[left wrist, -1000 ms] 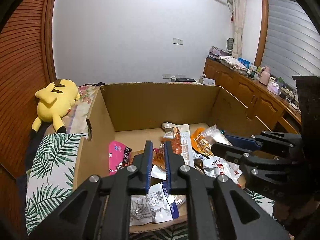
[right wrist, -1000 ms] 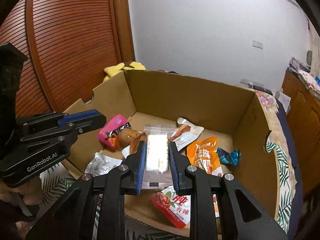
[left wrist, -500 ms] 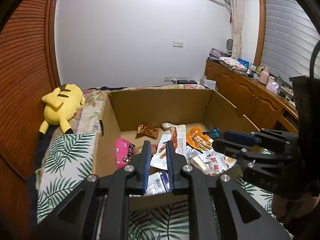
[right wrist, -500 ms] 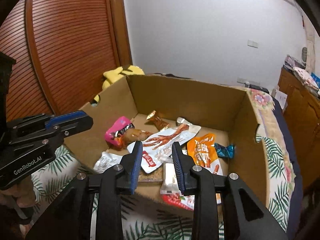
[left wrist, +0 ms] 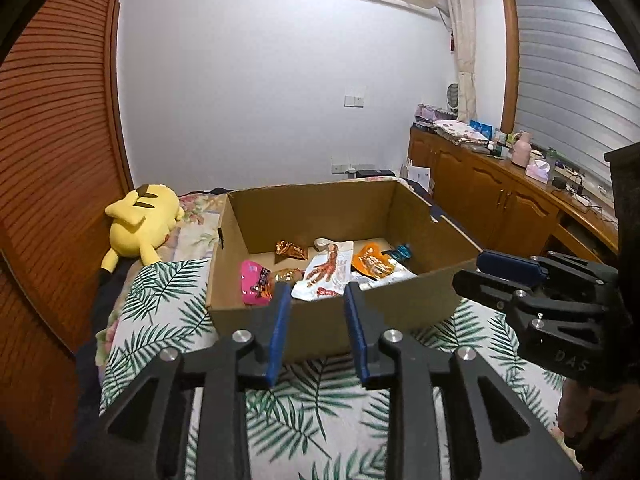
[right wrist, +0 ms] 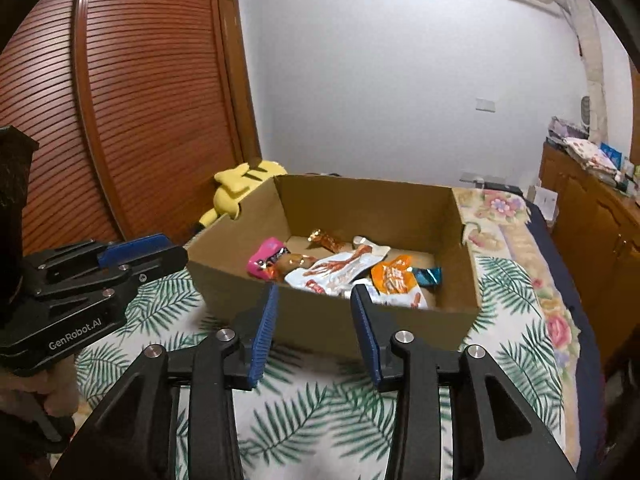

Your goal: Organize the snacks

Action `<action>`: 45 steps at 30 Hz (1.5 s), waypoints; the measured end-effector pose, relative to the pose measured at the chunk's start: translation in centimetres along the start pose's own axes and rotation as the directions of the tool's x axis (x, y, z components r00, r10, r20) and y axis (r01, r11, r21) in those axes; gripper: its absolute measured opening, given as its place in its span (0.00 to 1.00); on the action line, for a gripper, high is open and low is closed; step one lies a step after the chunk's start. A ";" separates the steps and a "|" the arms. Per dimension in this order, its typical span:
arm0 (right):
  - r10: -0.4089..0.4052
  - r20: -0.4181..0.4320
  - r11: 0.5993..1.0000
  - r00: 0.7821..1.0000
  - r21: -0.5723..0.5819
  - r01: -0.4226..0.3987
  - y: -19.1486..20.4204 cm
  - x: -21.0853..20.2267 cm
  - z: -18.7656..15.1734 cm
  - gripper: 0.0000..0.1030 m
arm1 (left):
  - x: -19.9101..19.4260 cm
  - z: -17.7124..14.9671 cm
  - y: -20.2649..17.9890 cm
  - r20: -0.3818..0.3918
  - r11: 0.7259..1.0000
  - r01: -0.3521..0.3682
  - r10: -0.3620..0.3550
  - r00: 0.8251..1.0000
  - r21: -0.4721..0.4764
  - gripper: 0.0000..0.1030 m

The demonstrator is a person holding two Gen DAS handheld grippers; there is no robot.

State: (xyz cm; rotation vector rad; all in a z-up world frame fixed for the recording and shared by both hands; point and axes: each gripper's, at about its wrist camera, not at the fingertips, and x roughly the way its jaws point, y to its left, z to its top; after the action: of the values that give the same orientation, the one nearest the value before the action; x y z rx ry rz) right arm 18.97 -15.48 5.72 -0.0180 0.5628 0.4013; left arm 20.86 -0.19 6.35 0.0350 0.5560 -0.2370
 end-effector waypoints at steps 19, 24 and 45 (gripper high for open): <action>-0.093 0.100 0.996 0.991 0.013 0.092 2.5 -7.4 -3.8 0.88 | -7.2 -3.7 -1.6 0.056 0.998 -0.055 0.055 0.997 0.006 0.70; -0.106 0.115 0.994 0.988 0.019 0.105 2.8 -8.4 -4.3 0.93 | -8.6 -4.4 -1.8 0.081 0.998 -0.056 0.055 0.995 0.002 0.81; -0.205 0.156 0.979 0.966 0.057 0.198 3.4 -12.4 -6.9 1.00 | -12.7 -7.0 -3.1 0.136 0.996 -0.094 0.093 0.986 -0.003 0.95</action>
State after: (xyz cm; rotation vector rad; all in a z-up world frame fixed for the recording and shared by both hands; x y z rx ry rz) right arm 4.56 -17.71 6.63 -0.0034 0.4043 0.1905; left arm 6.07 0.19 7.15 0.0474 0.4171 -0.1477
